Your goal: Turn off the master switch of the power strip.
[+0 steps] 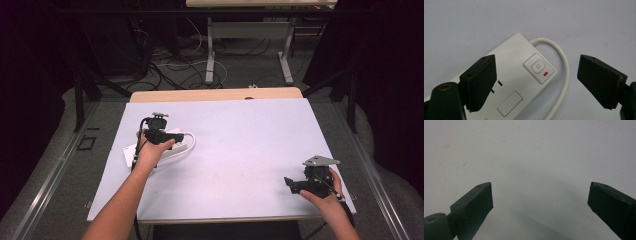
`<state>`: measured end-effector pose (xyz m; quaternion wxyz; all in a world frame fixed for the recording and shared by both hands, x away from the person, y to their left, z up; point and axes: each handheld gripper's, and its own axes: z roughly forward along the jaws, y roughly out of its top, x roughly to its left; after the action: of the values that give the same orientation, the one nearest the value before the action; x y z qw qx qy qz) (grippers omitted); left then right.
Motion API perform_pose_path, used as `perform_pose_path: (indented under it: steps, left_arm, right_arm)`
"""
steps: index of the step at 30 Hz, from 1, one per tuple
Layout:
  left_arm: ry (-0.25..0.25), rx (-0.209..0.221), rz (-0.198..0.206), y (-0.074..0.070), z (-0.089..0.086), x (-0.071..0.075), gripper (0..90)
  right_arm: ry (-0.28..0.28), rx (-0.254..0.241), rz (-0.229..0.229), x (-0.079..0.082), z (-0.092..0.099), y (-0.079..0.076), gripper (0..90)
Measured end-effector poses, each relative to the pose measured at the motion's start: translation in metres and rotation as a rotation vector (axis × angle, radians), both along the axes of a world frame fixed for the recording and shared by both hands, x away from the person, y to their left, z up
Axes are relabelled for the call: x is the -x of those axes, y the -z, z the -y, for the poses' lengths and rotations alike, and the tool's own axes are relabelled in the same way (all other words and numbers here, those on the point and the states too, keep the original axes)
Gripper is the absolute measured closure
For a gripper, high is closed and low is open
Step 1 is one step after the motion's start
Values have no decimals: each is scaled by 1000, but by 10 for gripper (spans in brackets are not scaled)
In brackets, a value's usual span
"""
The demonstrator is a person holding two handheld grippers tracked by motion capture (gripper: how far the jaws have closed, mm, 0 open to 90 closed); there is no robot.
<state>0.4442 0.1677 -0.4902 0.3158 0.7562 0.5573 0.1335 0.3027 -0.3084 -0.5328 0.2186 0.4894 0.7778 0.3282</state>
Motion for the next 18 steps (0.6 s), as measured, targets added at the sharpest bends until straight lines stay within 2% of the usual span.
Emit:
perform_pose_path:
  steps: [1,4,8,10,11,18]
  left_arm:
    - [4,-6,5,-1,0,1,144]
    - [22,9,-2,-4,0,4,53]
    - [56,25,-1,-10,-3,10,4]
    - [62,30,14,-12,-3,13,4]
    - [69,27,2,-14,-3,15,4]
    - [108,28,9,-22,-3,26,4]
  right_arm:
    - [0,0,0,0,0,0,57]
    - [-2,2,4,0,0,0,57]
    - [1,-2,0,1,0,-1,57]
    - [-1,-2,2,1,0,-1,57]
    - [-2,-2,2,1,0,-1,57]
    - [-1,-3,2,1,0,-2,57]
